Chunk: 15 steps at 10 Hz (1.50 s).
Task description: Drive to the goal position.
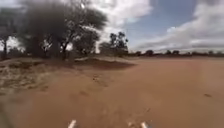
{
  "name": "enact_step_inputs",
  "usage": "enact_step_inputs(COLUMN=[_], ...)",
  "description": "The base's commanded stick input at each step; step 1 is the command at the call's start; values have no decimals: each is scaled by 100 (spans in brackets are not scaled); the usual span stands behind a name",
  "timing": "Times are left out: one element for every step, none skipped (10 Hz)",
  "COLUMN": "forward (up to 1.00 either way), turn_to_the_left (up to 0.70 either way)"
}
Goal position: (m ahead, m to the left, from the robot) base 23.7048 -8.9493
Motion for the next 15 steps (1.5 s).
enact_step_inputs(forward=[70, 70, 70, 70, 70, 70, 70, 70, 70, 70, 70, 70, 70, 70, 70], turn_to_the_left=[0, 0, -27, -27, -27, -24, -4, 0, 0, 0, -6, -27, -27, -27, -27])
